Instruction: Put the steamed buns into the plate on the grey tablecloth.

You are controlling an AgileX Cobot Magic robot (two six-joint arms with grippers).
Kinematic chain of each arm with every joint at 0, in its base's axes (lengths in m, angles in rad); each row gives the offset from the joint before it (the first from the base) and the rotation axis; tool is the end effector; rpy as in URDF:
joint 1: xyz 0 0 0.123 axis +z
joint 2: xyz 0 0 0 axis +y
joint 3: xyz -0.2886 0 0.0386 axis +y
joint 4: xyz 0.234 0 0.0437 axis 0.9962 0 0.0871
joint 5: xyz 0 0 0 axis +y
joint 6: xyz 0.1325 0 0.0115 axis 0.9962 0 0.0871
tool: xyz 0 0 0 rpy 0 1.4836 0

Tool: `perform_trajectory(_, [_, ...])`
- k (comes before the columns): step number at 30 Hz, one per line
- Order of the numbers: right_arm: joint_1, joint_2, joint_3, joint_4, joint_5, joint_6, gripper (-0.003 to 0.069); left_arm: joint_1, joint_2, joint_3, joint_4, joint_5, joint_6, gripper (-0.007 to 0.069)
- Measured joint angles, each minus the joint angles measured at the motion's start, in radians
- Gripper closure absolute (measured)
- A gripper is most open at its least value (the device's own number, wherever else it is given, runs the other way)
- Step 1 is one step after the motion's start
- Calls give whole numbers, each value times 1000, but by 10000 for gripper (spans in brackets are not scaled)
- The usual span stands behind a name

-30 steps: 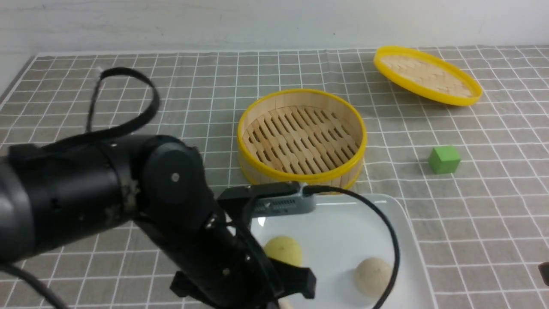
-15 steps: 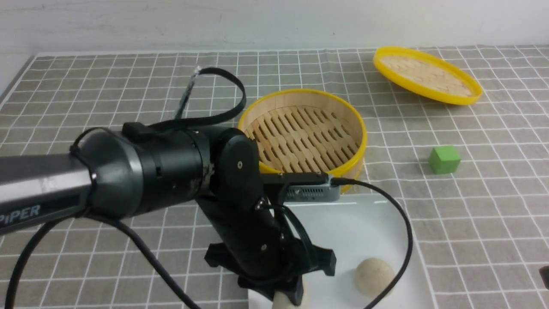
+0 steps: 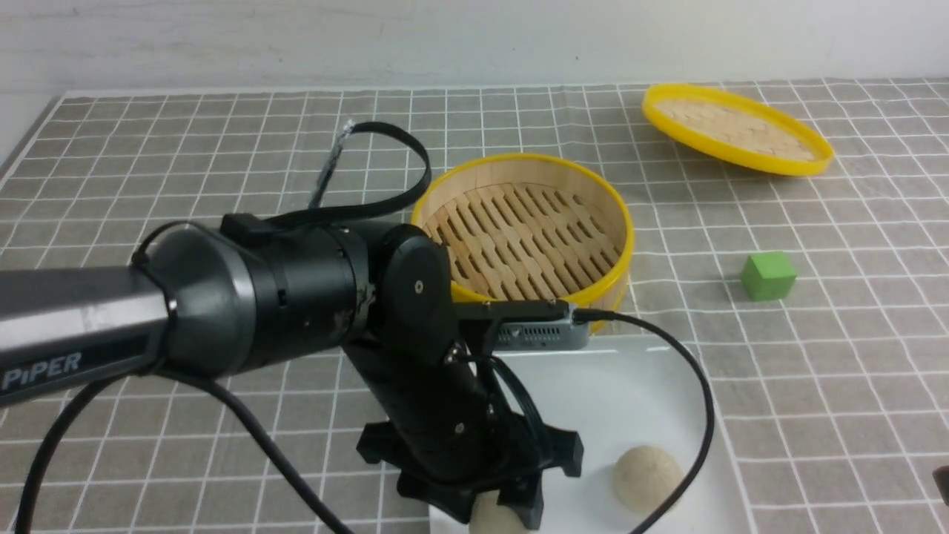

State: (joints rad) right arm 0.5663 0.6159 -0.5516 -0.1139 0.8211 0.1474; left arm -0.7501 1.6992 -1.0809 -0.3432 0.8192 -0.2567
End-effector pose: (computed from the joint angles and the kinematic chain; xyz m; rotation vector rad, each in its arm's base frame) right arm 0.1037 0.0528 0.2551 -0.5439 2.3090 0.2091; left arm 0.2141 -0.2442 0.1793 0.4322 3.0067 -0.5311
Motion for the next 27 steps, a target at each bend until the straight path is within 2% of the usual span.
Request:
perform_trajectory(12, [0,0,0,19,17,0,471,0,0,-18,-2,-15,-21,139])
perform_trajectory(21, [0,0,0,20,21,0,459,0,0,-30,-3,-24,-27,139])
perform_trajectory(27, [0,0,-1,46,30,-2,463,0,-40,-112,34,16,0,149])
